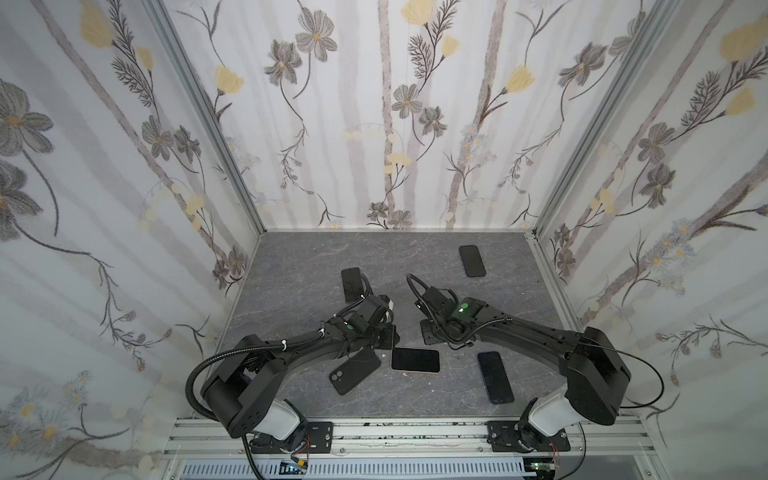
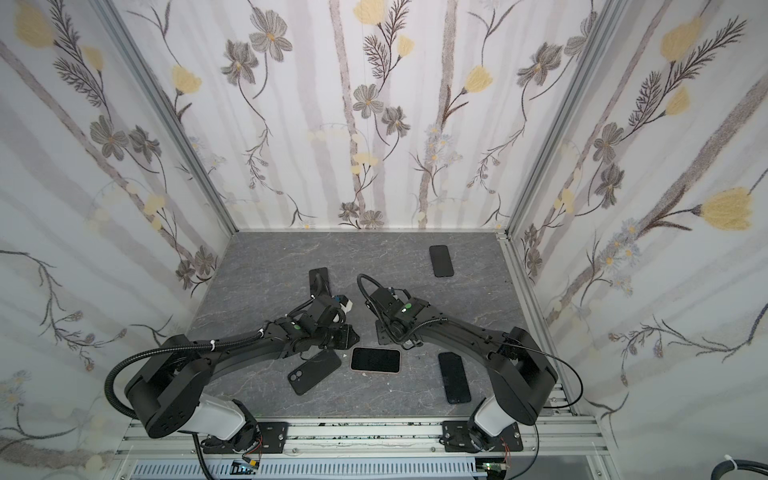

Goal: Put the phone into the phone case

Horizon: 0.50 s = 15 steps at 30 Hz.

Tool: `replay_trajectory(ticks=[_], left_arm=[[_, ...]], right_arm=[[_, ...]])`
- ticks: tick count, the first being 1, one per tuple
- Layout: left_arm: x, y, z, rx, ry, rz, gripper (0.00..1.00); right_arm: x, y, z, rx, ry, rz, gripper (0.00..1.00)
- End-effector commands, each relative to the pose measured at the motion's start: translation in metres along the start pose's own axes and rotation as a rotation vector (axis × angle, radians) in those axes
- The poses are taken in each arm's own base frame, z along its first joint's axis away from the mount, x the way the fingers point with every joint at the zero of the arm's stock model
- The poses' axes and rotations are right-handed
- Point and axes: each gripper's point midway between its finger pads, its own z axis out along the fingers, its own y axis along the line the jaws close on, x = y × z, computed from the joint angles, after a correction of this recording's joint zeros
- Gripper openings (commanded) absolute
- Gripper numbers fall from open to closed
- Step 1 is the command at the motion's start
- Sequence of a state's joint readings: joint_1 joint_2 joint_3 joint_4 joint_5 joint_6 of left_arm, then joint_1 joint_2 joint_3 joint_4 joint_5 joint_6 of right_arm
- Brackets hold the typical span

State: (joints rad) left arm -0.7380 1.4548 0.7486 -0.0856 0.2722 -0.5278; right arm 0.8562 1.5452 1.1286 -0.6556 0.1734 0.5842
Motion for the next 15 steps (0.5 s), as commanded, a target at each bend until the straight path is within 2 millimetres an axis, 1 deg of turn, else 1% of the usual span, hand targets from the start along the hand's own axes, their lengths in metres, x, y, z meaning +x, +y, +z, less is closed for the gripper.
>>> replay_trajectory(ticks=[1, 4, 8, 11, 12, 15], left_arm=[[-0.024, 0.001, -0.021, -0.048, -0.113, 0.071, 0.20], [-0.046, -0.005, -0.049, -0.059, -0.238, 0.135, 0.23], [-0.067, -0.020, -0.093, -0.044, -0.407, 0.221, 0.28], [-0.074, -0.027, -0.121, -0.026, -0.504, 0.269, 0.34], [-0.074, -0.029, -0.129, -0.021, -0.533, 0.286, 0.35], [-0.071, -0.034, -0.145, 0.000, -0.571, 0.342, 0.39]], right_arm=[[-0.032, 0.001, -0.028, 0.012, -0.120, -0.072, 0.27], [-0.060, 0.003, -0.061, -0.012, -0.259, -0.093, 0.29], [-0.080, 0.009, -0.101, -0.084, -0.423, -0.131, 0.34], [-0.087, 0.010, -0.123, -0.129, -0.537, -0.177, 0.41], [-0.086, 0.011, -0.129, -0.148, -0.577, -0.202, 0.46], [-0.081, 0.014, -0.140, -0.195, -0.639, -0.276, 0.52]])
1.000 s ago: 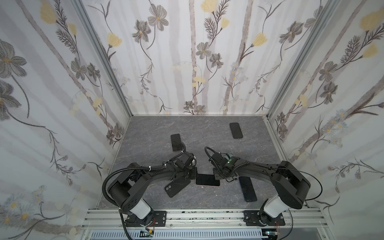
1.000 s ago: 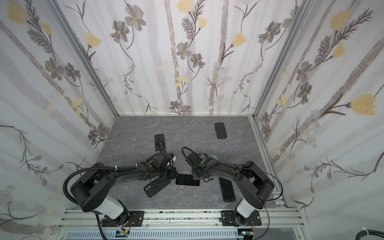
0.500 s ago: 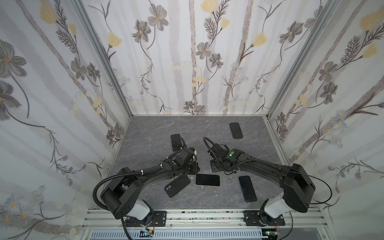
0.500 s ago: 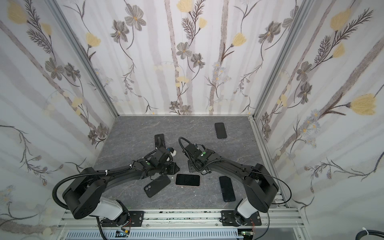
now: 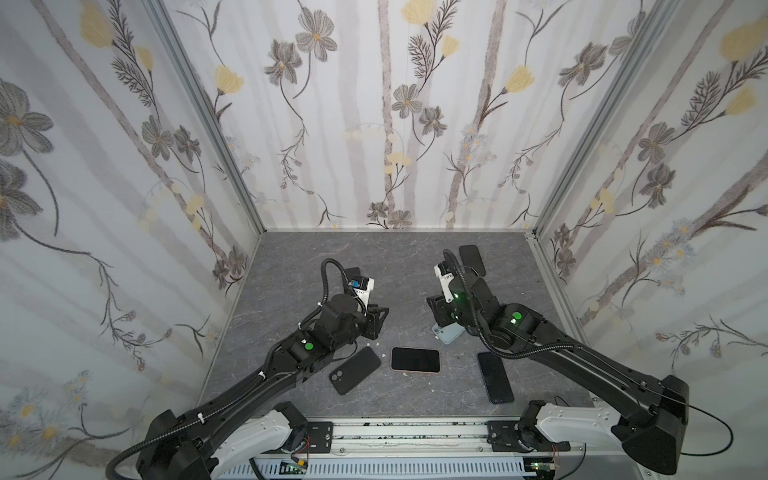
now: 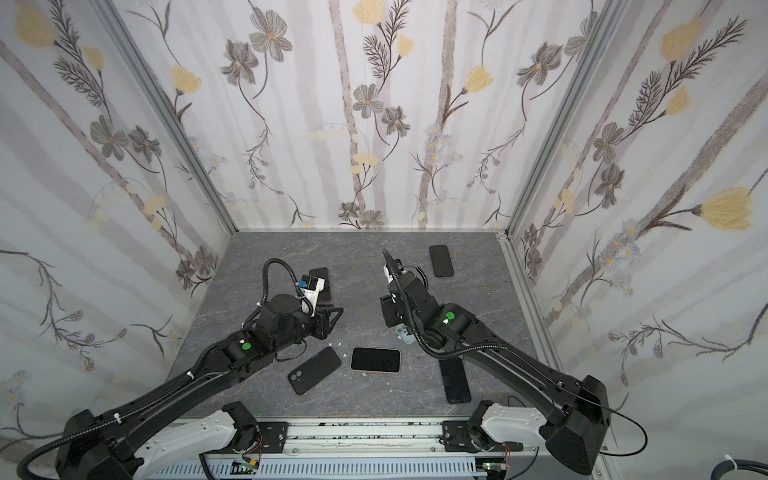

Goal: Put the phone into the phone case

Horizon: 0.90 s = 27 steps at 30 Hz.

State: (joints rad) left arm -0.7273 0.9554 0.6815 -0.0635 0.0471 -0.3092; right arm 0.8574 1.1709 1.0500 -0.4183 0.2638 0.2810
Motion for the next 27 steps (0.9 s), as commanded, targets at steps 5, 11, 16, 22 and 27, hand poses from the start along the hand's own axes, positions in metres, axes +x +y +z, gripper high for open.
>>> replay_trajectory(ticks=[5, 11, 16, 22, 27], left_arm=[[-0.001, -0.009, -0.024, 0.061, -0.049, 0.171, 0.45], [0.023, -0.019, -0.039, 0.158, -0.006, 0.279, 0.69], [0.054, -0.051, -0.055, 0.393, -0.013, 0.450, 0.80], [0.080, -0.061, -0.074, 0.492, -0.026, 0.652, 1.00], [0.088, -0.048, -0.078, 0.425, 0.016, 0.788, 1.00]], right_arm=[[-0.019, 0.027, -0.027, -0.189, -0.190, -0.195, 0.63], [0.017, 0.053, -0.029, -0.372, -0.131, -0.388, 0.80], [0.075, 0.072, -0.019, -0.524, 0.023, -0.569, 1.00], [0.103, 0.070, -0.002, -0.501, 0.114, -0.648, 1.00], [0.125, 0.067, 0.010, -0.477, 0.183, -0.740, 1.00]])
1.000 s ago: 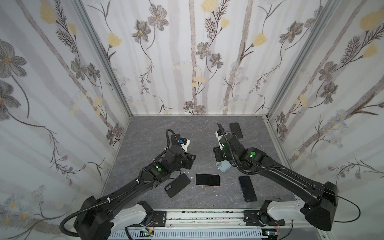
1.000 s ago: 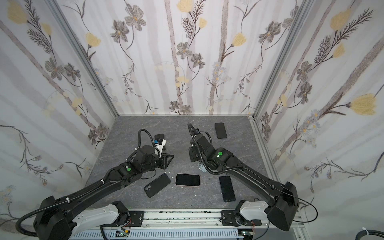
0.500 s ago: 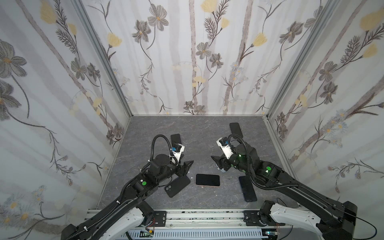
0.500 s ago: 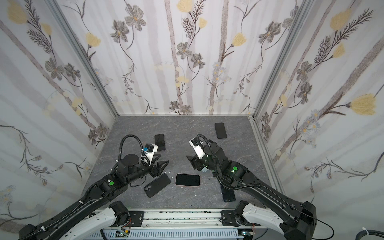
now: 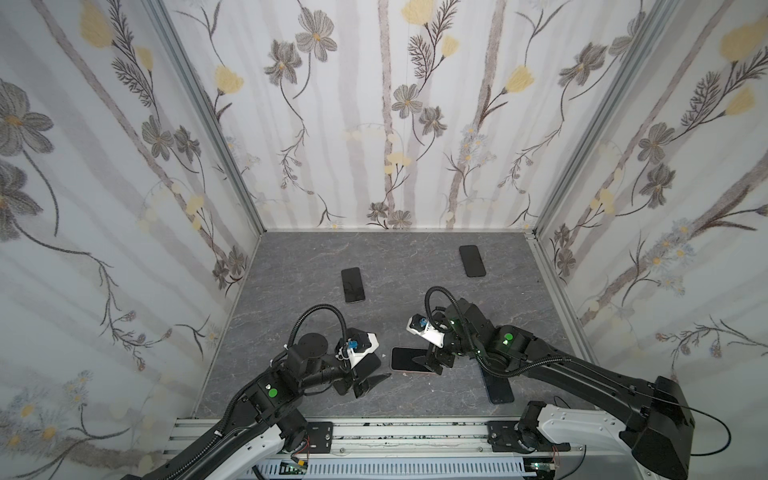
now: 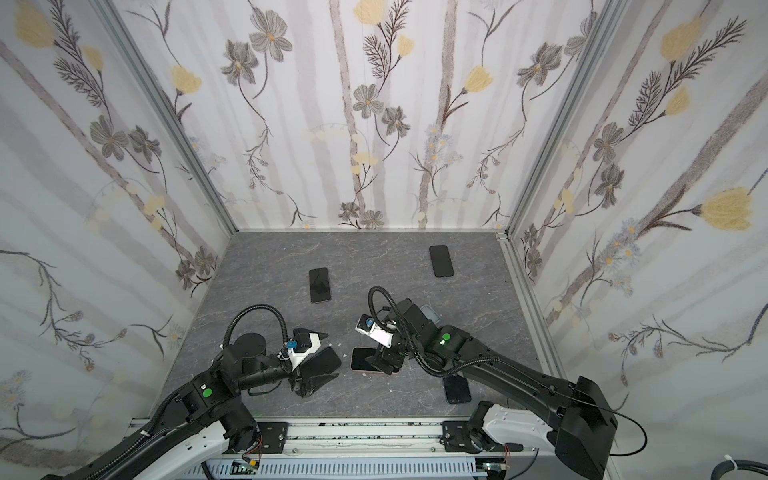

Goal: Put the phone into the phone case
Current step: 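Lower the right gripper over the pink-cased phone while the left arm hovers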

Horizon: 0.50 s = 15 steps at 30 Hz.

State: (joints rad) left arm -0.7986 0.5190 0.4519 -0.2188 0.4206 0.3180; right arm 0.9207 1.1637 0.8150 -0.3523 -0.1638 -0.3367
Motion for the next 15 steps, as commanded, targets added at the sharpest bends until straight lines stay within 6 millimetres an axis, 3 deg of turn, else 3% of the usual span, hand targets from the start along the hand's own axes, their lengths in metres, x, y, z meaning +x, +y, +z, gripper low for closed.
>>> replay_trajectory(ticks=[1, 9, 10, 15], left_arm=[[0.013, 0.001, -0.005, -0.017, 0.078, 0.135, 1.00], [0.031, 0.001, -0.010, -0.018, 0.187, 0.197, 1.00], [0.033, 0.001, -0.011, -0.013, 0.197, 0.199, 1.00], [0.043, -0.001, -0.013, -0.007, 0.243, 0.199, 1.00]], right_arm=[[0.015, 0.003, 0.008, 0.004, 0.072, -0.091, 1.00], [0.038, 0.026, 0.032, -0.073, 0.130, -0.277, 1.00], [0.048, 0.030, 0.036, -0.086, 0.148, -0.282, 1.00], [0.067, 0.028, 0.055, -0.088, 0.237, -0.258, 1.00]])
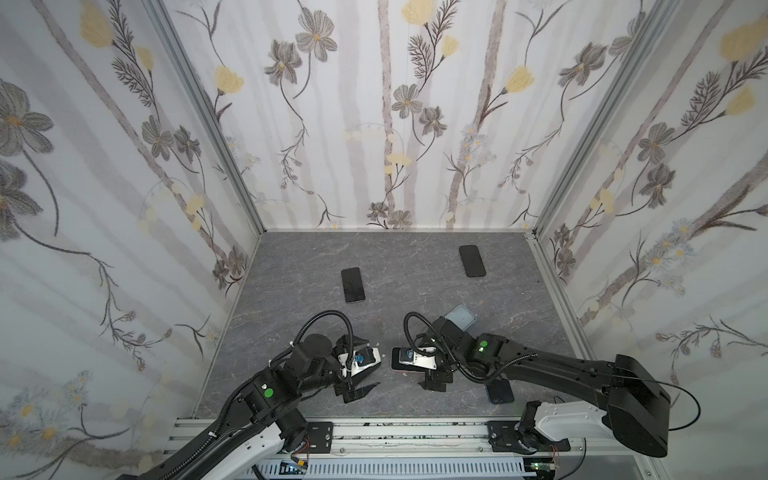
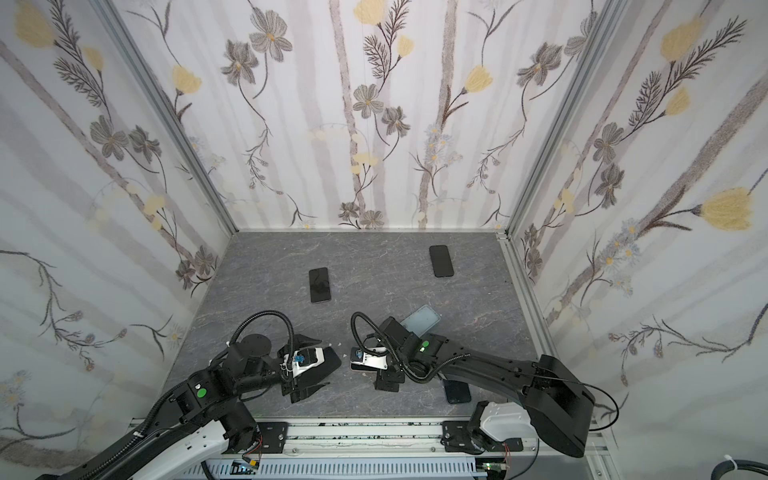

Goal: Put the phone into the phone case
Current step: 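Lower the right gripper over the pink-cased phone while the left arm hovers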

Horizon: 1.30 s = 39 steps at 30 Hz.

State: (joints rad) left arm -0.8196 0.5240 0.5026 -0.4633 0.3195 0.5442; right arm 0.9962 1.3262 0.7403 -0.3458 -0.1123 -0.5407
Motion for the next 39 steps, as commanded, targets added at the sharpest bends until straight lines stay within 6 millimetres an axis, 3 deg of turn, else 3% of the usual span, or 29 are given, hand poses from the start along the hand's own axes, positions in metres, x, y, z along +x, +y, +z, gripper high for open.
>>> replay_trajectory(ticks=[1, 2, 7, 19, 29, 39], left_arm=[[0.008, -0.002, -0.002, 0.004, 0.043, 0.029, 1.00], [0.010, -0.002, -0.002, 0.003, 0.051, 0.029, 1.00], [0.017, -0.004, -0.001, 0.003, 0.074, 0.028, 1.00], [0.026, -0.007, 0.001, -0.005, 0.059, 0.035, 1.00], [0.030, -0.008, 0.004, -0.008, 0.065, 0.034, 1.00], [0.031, -0.007, 0.004, -0.016, 0.061, 0.037, 1.00]], right_arm=[[0.008, -0.002, 0.015, -0.001, 0.046, -0.022, 1.00], [0.000, -0.007, 0.016, 0.002, 0.043, -0.022, 1.00], [0.014, -0.012, 0.034, -0.025, 0.107, 0.001, 1.00], [0.019, -0.017, 0.043, -0.093, 0.134, 0.035, 1.00], [0.039, -0.019, 0.059, -0.164, 0.237, 0.074, 0.96], [0.050, -0.015, 0.070, -0.216, 0.294, 0.120, 0.83]])
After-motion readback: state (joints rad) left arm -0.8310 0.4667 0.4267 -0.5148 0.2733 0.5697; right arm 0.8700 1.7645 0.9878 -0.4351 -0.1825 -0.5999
